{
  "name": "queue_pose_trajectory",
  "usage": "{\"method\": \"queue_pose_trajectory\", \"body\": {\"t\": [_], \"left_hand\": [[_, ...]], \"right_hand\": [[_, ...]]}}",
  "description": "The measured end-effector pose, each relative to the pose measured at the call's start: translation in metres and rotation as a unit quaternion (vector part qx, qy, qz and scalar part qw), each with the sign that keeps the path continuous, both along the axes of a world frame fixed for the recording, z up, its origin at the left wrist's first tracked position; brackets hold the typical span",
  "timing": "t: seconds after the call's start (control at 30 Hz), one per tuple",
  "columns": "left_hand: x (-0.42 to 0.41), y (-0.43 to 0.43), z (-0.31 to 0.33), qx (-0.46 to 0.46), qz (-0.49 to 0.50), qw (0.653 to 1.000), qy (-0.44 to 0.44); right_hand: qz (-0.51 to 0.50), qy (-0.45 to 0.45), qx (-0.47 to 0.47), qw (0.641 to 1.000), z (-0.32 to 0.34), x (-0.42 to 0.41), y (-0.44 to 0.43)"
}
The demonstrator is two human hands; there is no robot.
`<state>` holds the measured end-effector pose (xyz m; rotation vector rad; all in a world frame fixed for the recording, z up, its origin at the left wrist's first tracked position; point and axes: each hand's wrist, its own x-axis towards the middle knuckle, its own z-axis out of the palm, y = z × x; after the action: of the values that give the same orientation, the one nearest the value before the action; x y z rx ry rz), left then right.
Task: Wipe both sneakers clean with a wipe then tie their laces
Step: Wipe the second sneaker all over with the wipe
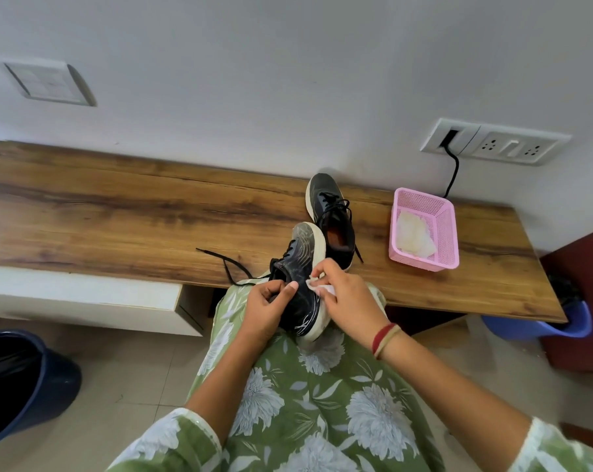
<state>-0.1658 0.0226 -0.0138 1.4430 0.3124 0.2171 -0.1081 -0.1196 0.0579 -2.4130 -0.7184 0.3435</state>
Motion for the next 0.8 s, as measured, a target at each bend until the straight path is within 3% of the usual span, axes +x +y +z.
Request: {"method": "queue_pose_trajectory", "body": {"t": [0.1, 0.17, 0.27, 0.37, 0.5, 0.63, 0.7, 0.8], "left_hand": [[0.0, 0.0, 0.0, -0.002, -0.004, 1.0, -0.003], [0.001, 0.001, 0.0, -0.006, 0.001, 1.0, 0.003], [0.0, -0.001, 0.001, 0.005, 0.0, 1.0, 0.003], [0.0, -0.002, 0.003, 0.009, 0.007, 1.0, 0.0], [-0.001, -0.002, 0.001, 0.016, 0.011, 1.0, -0.004], [0.001, -0.003, 0.002, 0.021, 0.008, 1.0, -0.003], [0.001, -0.003, 0.002, 0.018, 0.009, 1.0, 0.002], [0.0, -0.003, 0.003, 0.012, 0.008, 1.0, 0.005]], "right_hand": [[0.024, 0.059, -0.002, 0.998, 0.017, 0.0, -0.01], [-0.031, 0.094, 0.037, 0.994, 0.022, 0.015, -0.008], [-0.08, 0.054, 0.022, 0.995, 0.014, 0.038, 0.003], [-0.053, 0.046, -0.045, 0.997, 0.0, 0.033, 0.015], [-0.006, -0.01, -0.048, 0.999, 0.002, 0.005, 0.004], [-0.016, 0.07, -0.001, 0.997, 0.012, 0.015, -0.008], [-0.051, 0.07, 0.022, 0.996, 0.01, 0.028, -0.006], [-0.024, 0.054, -0.001, 0.998, 0.002, 0.029, -0.001]]}}
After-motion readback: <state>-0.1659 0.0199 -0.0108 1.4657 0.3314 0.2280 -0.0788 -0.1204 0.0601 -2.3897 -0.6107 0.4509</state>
